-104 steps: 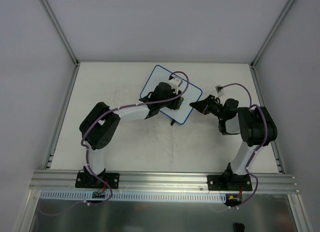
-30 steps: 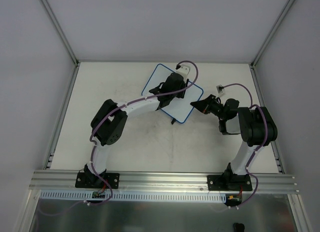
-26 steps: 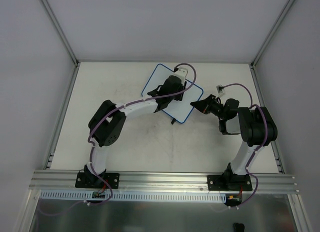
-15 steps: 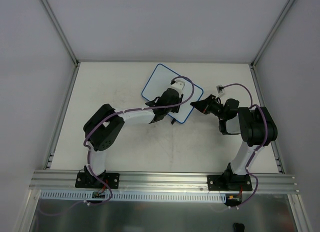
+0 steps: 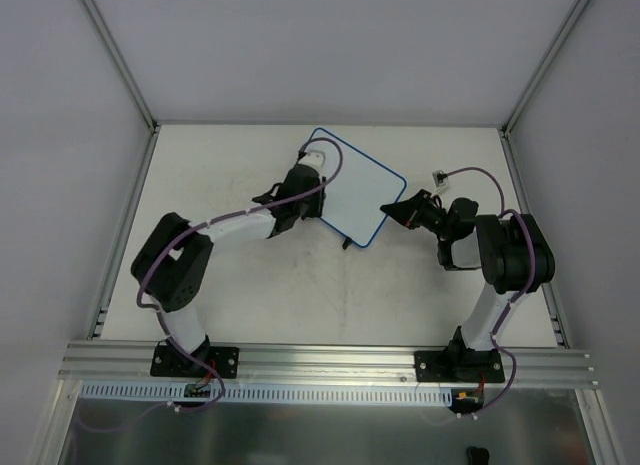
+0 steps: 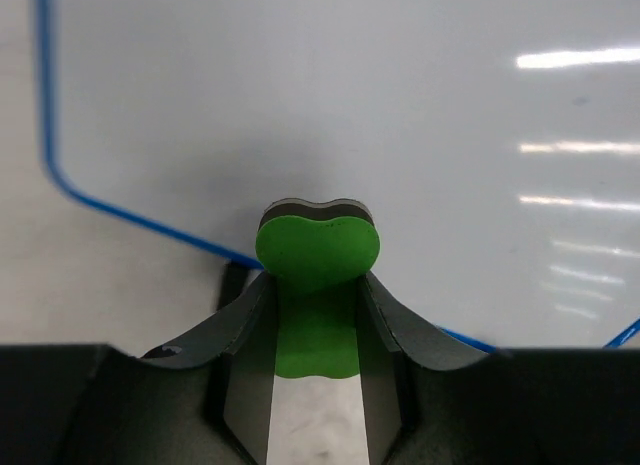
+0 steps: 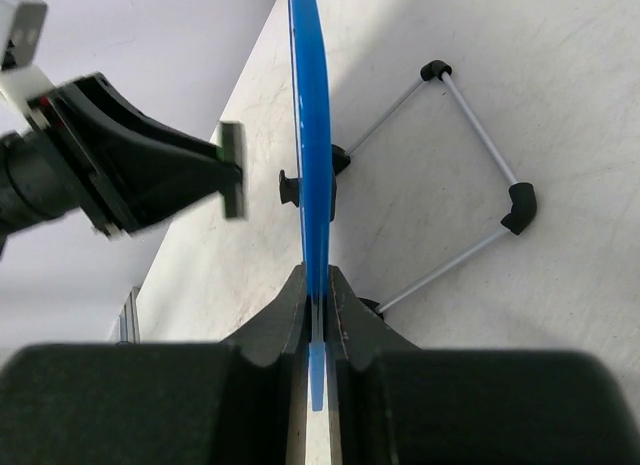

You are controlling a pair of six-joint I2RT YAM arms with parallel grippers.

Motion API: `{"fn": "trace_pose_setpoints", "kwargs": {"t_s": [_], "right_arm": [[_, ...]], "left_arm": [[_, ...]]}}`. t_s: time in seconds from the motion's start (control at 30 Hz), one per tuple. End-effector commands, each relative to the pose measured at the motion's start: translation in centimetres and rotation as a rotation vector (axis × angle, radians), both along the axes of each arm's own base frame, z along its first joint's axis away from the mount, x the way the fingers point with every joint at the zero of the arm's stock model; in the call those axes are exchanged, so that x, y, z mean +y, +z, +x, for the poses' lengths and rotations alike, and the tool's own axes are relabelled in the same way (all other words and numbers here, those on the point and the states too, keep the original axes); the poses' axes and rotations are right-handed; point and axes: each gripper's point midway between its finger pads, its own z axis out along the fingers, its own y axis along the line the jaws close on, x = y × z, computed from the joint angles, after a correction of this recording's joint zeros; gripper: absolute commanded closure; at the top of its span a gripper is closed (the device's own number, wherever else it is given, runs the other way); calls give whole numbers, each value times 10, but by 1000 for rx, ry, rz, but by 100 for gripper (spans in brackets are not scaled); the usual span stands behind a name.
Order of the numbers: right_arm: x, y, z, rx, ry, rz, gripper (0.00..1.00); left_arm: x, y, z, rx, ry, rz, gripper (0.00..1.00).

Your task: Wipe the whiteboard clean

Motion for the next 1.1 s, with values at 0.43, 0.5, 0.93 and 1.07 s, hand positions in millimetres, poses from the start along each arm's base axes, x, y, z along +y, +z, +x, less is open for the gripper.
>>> {"fn": "trace_pose_setpoints", "kwargs": {"t_s": [0.43,0.5,0.93,1.07], "right_arm": [[2,37,-1,-237,15,-12,100],[2,37,-1,-238,12,-13,100],[1,37,-1,-238,10,-14,100],[0,37,0,-238,6,-14,100]], "left_arm": [[187,-26,-77,338,496,-121,94],[191,-32,-81,366,515,-117,90],[194,-44,-91,406,516,-111,49],[197,-43,-92,400,525,-106,29]]}}
